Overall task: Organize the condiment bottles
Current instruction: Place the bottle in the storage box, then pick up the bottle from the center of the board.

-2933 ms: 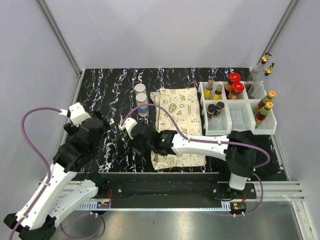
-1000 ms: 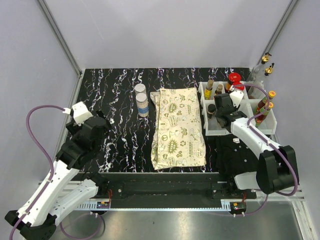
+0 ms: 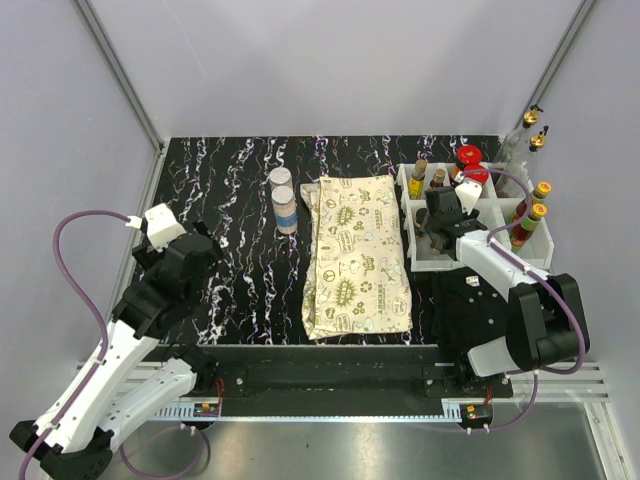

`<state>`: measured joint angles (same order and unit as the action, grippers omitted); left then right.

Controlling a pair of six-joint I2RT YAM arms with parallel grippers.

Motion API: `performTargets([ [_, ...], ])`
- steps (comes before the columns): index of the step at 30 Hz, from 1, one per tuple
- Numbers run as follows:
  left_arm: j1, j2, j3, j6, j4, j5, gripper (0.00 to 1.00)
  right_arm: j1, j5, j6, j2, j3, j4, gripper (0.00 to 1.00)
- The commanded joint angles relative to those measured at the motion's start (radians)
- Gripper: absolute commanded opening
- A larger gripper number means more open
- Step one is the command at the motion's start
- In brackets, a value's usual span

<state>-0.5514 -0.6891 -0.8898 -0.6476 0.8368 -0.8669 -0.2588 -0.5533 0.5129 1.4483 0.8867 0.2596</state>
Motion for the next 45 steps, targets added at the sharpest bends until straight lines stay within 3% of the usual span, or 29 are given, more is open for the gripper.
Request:
performTargets([
  [1,0.004,0.002,-0.003,0.003,-0.031,-0.004,0.99,0.007,0.007,-0.007,-0.081,0.021,0.000,0.70],
  [10,0.004,0.000,-0.001,0.000,-0.031,0.002,0.99,0.007,0.076,-0.034,-0.178,0.047,0.041,0.76],
  [17,0.004,0.000,-0.005,0.002,-0.031,0.006,0.99,0.004,0.346,-0.085,-0.239,0.093,0.036,0.76],
  [19,0.002,-0.001,-0.005,0.003,-0.031,0.008,0.99,-0.028,0.398,-0.112,-0.240,0.109,0.024,0.76],
  [22,0.004,0.000,-0.006,0.008,-0.031,0.011,0.99,-0.100,0.356,-0.166,-0.223,0.145,0.024,0.77],
  [26,0.004,0.002,-0.005,0.014,-0.031,0.014,0.99,-0.238,0.343,-0.209,-0.168,0.207,0.021,0.82],
  [30,0.002,0.003,-0.005,0.022,-0.031,0.016,0.99,-0.324,0.403,-0.263,-0.112,0.262,-0.014,1.00],
  [37,0.004,0.014,0.002,0.025,-0.030,0.023,0.99,-0.441,0.469,-0.338,0.027,0.421,-0.051,1.00],
  [45,0.002,0.017,0.019,0.016,-0.050,0.127,0.99,-0.525,0.486,-0.425,0.289,0.627,-0.089,1.00],
])
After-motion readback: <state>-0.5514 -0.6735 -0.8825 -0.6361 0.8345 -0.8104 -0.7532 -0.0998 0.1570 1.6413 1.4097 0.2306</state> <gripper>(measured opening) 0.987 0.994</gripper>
